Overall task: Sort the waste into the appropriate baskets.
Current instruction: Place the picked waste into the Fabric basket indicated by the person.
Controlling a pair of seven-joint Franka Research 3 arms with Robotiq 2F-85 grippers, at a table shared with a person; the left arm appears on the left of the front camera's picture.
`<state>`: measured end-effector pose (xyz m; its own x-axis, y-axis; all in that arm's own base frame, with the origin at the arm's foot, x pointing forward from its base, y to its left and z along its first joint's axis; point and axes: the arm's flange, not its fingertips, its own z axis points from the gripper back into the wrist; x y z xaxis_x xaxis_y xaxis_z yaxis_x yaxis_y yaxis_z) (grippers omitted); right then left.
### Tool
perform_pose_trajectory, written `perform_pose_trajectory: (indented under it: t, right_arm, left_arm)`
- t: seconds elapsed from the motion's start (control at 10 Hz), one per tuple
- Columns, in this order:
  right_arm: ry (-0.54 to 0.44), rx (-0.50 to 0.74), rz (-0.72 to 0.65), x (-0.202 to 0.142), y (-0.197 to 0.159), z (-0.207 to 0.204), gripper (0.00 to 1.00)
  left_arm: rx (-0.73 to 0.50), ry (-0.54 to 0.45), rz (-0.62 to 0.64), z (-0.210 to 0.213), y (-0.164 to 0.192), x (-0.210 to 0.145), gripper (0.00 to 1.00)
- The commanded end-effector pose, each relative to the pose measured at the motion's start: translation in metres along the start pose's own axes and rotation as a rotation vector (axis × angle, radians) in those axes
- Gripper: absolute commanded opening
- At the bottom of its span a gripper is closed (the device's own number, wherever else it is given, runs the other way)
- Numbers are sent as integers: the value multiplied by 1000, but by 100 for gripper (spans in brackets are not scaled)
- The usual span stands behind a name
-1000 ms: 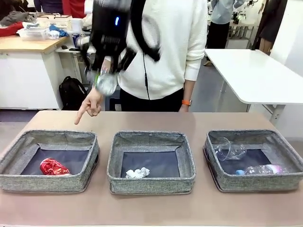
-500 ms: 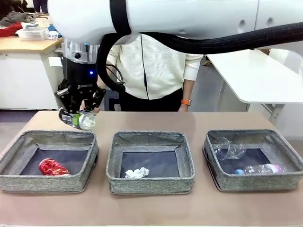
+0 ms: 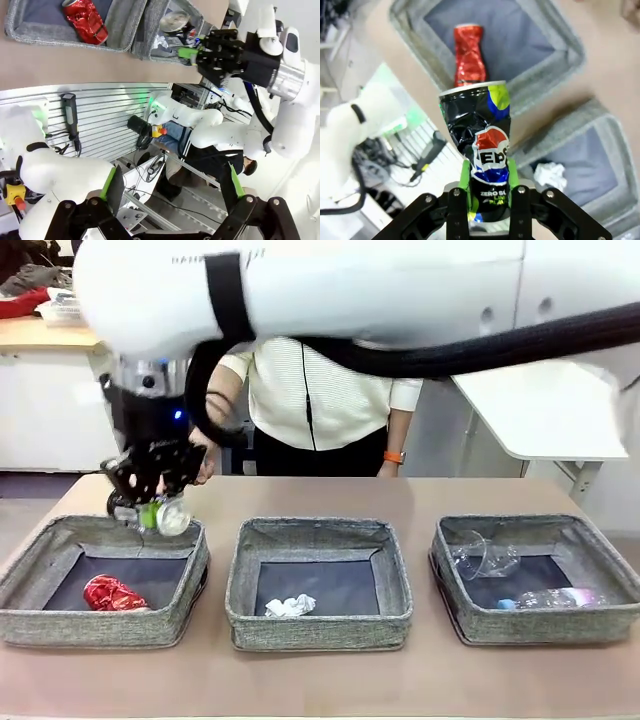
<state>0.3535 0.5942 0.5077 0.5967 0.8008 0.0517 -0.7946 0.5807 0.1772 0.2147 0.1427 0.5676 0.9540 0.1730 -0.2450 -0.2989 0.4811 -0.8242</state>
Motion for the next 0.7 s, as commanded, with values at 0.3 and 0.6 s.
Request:
perform_pose_trajectory:
  t: [0.3,0.6]
  right_arm:
    - [-167,-53,212,48,4,-45,31]
    - [-181,-111,233,48,6,-48,31]
  left_arm:
    - [4,-1,-5,0,0,-2,100]
    - [4,-1,-5,0,0,-2,100]
